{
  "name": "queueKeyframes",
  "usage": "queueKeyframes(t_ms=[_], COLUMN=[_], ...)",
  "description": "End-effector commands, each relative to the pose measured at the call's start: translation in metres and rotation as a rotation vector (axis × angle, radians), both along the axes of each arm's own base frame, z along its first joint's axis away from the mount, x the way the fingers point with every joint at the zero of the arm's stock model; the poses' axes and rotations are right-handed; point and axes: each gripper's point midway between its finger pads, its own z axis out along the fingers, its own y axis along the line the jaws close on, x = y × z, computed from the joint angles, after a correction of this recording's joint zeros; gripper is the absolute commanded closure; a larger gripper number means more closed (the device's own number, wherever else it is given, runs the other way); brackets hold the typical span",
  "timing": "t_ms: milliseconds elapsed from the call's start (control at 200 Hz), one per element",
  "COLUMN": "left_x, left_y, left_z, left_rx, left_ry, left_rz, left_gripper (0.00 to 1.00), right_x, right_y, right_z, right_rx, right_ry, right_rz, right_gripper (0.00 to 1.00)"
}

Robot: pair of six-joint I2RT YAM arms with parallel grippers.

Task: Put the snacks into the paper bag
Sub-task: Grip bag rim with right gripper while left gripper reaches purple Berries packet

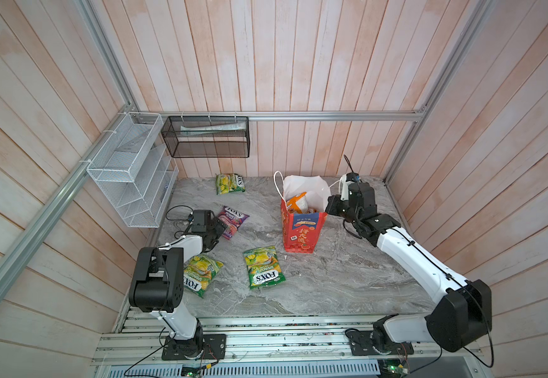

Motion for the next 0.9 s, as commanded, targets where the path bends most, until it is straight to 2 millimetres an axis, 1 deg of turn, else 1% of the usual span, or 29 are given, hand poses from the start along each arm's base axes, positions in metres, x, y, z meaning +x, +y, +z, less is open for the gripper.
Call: queueKeyframes(t_ms=[0,90,140,270,365,425,475,625,710,755,835,895], left_x=[0.007,0.008,0.009,0.014,0.015,0.015,0.016,0.019,0.019,0.019,0.02,0.021], left_y=[-0.005,-0.004,-0.005,-0.012,-0.015,-0.016,-0.017,-0.022,-0.021,-0.021,-0.023,-0.026], left_z=[-0.003,-0.011,-0.014,-0.022,-0.029,-0.034,-0.036,-0.042,-0.042,-0.042,-0.035,-0.023], left_rx=[-0.035,-0.049,-0.057,-0.086,-0.114,-0.124,-0.13,-0.159,-0.165,-0.171,-0.198,-0.23], left_ry=[-0.031,-0.024,-0.021,-0.014,-0.017,-0.006,-0.006,-0.004,-0.011,-0.01,-0.031,-0.074], left_rz=[-0.051,-0.067,-0.075,-0.108,-0.112,-0.11,-0.112,-0.135,-0.13,-0.128,-0.145,-0.158], left_gripper=[0.18,0.19,0.22,0.26,0.33,0.34,0.37,0.54,0.63,0.7,0.84,0.92], right_x=[-0.003,-0.003,-0.003,-0.003,-0.003,-0.003,-0.003,-0.004,-0.004,-0.005,-0.004,-0.004], right_y=[-0.002,-0.002,-0.002,-0.002,-0.001,-0.002,-0.002,-0.003,-0.003,-0.004,-0.003,-0.003], right_z=[-0.018,-0.018,-0.019,-0.019,-0.018,-0.018,-0.018,-0.016,-0.015,-0.014,-0.015,-0.015], right_rx=[-0.034,-0.034,-0.034,-0.034,-0.032,-0.033,-0.032,-0.031,-0.028,-0.029,-0.028,-0.027], right_ry=[0.043,0.044,0.043,0.046,0.042,0.043,0.042,0.031,0.029,0.027,0.03,0.03], right_rz=[0.012,0.012,0.012,0.013,0.015,0.012,0.014,0.009,0.011,0.009,0.01,0.011], right_gripper=[1.0,1.0,1.0,1.0,1.0,1.0,1.0,1.0,1.0,1.0,1.0,1.0])
